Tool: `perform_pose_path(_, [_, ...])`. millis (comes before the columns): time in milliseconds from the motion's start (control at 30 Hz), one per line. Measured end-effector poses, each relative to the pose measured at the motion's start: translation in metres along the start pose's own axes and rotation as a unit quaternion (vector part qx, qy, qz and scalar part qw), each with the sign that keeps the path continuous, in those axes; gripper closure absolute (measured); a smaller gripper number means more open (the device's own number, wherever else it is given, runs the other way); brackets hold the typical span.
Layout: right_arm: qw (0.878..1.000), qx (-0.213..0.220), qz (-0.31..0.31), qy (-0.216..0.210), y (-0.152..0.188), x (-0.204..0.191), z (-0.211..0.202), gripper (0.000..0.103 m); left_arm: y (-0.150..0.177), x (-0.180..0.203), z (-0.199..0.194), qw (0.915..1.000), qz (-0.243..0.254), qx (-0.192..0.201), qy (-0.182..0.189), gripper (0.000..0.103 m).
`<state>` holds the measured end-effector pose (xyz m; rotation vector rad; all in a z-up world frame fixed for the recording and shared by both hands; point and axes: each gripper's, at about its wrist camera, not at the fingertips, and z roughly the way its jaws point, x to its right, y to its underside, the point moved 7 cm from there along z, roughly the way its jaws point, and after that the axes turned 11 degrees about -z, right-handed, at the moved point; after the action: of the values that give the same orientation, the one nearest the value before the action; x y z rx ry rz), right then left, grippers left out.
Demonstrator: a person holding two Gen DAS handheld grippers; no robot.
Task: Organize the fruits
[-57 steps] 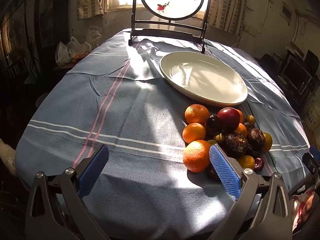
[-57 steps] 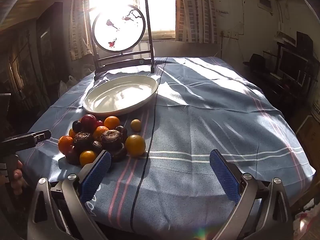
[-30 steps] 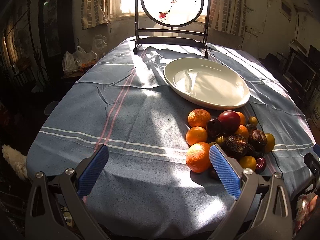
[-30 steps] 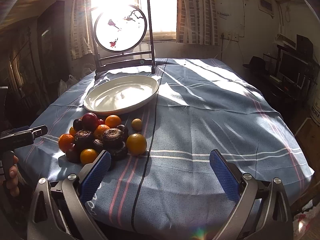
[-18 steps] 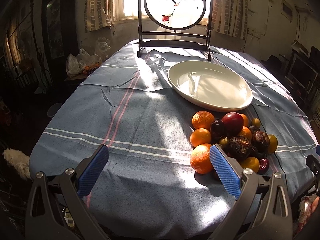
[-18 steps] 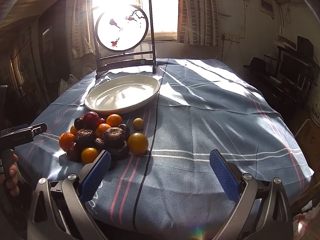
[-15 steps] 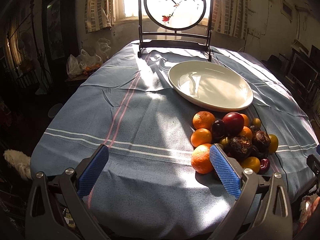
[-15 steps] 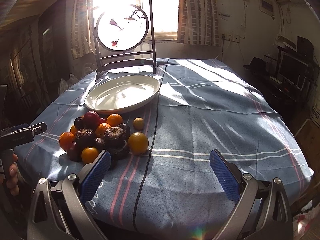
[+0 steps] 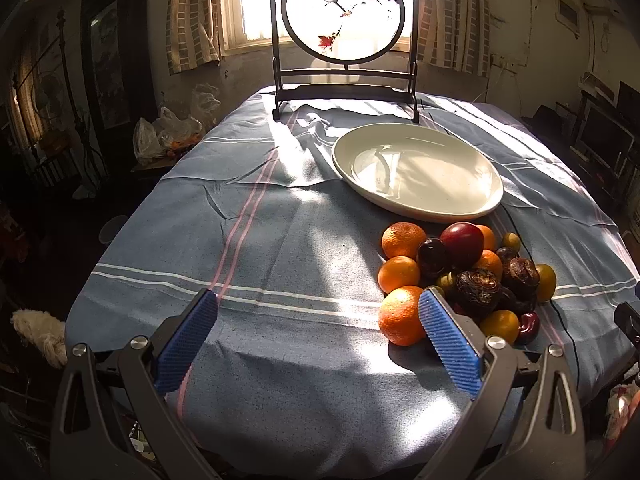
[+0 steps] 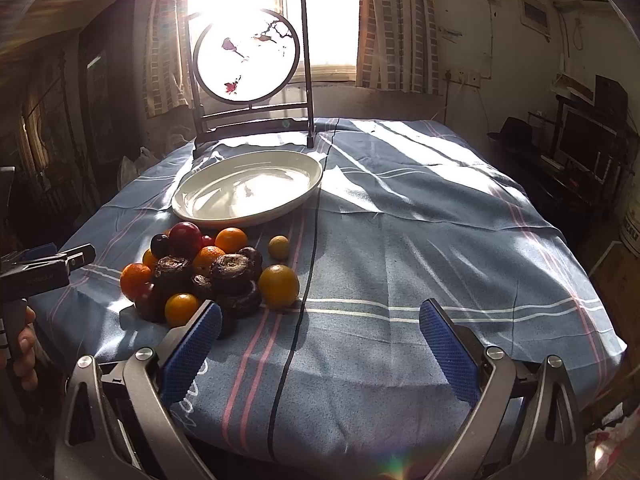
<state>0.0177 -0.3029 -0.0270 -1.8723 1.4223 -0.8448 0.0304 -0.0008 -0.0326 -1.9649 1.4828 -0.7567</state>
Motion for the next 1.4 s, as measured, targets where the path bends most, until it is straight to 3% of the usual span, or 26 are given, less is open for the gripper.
perform_pose_path(1233, [1.0,0.0,-0.001,0.001,0.0,-0.002,0.0,0.004,0.007,0.003,0.003,1.0,0.005,-0.003,-0.001,0.004])
perform_pose_path(1400, [1.0,0.0,-0.01,-0.027,0.003,-0.013,0.002,0.004,0.012,0.0,0.006,0.9999,0.009,-0.006,-0.006,0.004])
